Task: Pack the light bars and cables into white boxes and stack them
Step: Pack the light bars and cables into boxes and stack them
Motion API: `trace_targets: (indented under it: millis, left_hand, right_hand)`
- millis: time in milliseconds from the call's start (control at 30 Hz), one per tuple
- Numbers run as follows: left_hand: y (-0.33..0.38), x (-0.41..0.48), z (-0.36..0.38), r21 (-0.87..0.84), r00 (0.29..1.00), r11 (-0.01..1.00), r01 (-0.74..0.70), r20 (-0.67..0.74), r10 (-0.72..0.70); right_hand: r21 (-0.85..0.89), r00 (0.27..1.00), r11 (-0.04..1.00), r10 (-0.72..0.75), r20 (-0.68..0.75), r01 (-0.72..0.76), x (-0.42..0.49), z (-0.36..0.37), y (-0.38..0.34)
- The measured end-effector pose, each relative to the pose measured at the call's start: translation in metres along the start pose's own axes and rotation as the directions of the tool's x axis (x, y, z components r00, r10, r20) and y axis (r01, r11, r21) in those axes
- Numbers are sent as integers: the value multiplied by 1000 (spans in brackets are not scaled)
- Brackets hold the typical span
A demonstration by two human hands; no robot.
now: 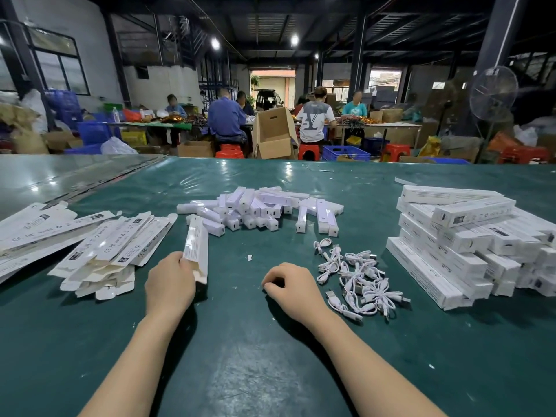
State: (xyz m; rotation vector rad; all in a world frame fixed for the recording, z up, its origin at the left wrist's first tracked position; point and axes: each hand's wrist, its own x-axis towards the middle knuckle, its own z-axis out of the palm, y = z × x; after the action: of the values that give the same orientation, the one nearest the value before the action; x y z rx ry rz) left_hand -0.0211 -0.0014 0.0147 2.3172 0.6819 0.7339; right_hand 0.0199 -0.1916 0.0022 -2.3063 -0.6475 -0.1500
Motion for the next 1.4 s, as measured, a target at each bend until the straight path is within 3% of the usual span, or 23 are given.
trace_targets:
  millis: [133, 267, 367, 467, 567, 667, 867, 967, 1133, 1400]
  left_hand:
    - [15, -12, 4, -211, 981, 975, -69, -191, 28]
    - [29, -25, 4, -270, 936, 935, -229, -326, 135]
    - [36, -37, 4, -238, 899, 870, -432, -190, 394]
    - [42, -48, 11, -197, 775, 755, -626, -46, 631]
    - [47, -53, 17, -243, 676, 650, -720, -30, 736]
    - [45, -53, 19, -274, 693, 659, -700, -39, 720]
    - [39, -46, 17, -312, 839, 782, -539, -123, 529]
    - [37, -44, 16, -285, 838, 790, -543, -120, 533]
    - [35, -45, 18, -265, 785, 747, -610, -73, 615]
    - [35, -44, 21, -372, 809, 742, -558, -47, 586]
  right_hand:
    - [311, 989, 944, 134, -61, -109, 2, -4, 2]
    - [552, 983, 824, 177, -42, -124, 2, -8, 2]
    - [756, 977, 641, 212, -8, -133, 4, -12, -1]
    - [873, 969, 470, 248, 12, -132, 6, -18, 1]
    - [938, 958, 316, 282, 52, -144, 7, -20, 5]
    - [964, 961, 221, 262, 85, -146, 8, -20, 7]
    - [992, 944, 73, 322, 73, -102, 11, -20, 10]
    - [996, 936, 4, 342, 84, -91, 11, -22, 11]
    - [991, 937, 14, 327, 120, -132, 9, -23, 10]
    - [989, 931, 40, 345, 118, -140, 7, -22, 10]
